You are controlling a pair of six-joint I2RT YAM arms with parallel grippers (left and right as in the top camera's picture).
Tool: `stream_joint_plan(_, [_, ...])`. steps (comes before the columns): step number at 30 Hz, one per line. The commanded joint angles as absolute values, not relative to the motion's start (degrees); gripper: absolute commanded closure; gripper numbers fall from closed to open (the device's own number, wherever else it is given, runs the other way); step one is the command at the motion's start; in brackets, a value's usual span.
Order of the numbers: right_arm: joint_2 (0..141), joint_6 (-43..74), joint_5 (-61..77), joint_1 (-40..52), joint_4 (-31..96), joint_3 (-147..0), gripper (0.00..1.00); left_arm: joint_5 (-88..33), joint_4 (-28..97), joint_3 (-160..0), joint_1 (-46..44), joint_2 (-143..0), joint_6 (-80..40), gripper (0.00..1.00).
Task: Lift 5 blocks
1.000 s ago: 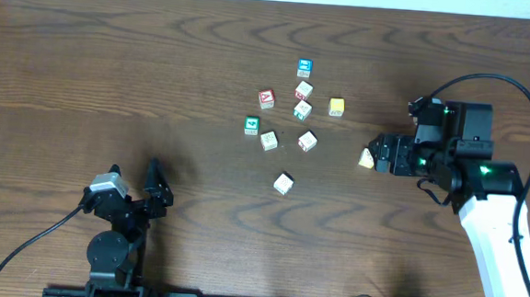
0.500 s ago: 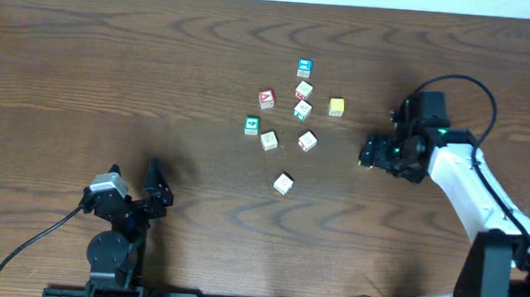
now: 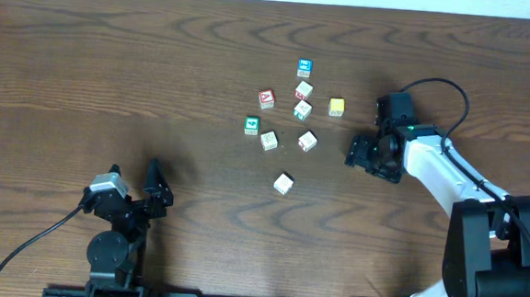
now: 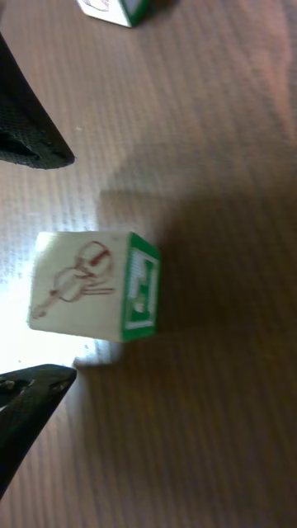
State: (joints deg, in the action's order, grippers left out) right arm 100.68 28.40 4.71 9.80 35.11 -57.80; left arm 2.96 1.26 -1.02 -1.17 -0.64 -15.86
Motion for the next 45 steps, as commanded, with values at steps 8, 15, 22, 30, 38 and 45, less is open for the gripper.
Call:
stream_joint_plan(8, [100.84, 26.17, -1.89, 10.87, 31.92, -58.76, 0.31, 3.86, 3.97, -0.23, -0.99, -0.62, -15.53, 0.19])
stream_joint_plan(15, [100.84, 25.63, -1.85, 10.98, 30.35, -58.76, 0.51, 3.86, 3.97, -0.23, -0.99, -0.62, -15.53, 0.19])
stream_joint_plan(22, [100.84, 25.47, -1.63, 10.98, 30.39, -58.76, 0.66, 3.86, 3.97, -0.23, -0.99, -0.62, -15.53, 0.19])
stream_joint_plan(30, [100.84, 24.12, -0.93, 11.68, 30.85, -58.76, 0.79, 3.86, 3.97, -0.23, -0.99, -0.62, -15.53, 0.19])
stream_joint_plan(38, [100.82, 23.07, 2.0, 13.91, 31.29, -58.78, 0.83, 3.86, 3.97, -0.23, -0.99, -0.62, -15.53, 0.19])
stream_joint_plan(45, [99.22, 23.07, 2.02, 15.0, 35.44, -58.83, 0.87, 3.86, 3.97, -0.23, -0.97, -0.62, -15.53, 0.19])
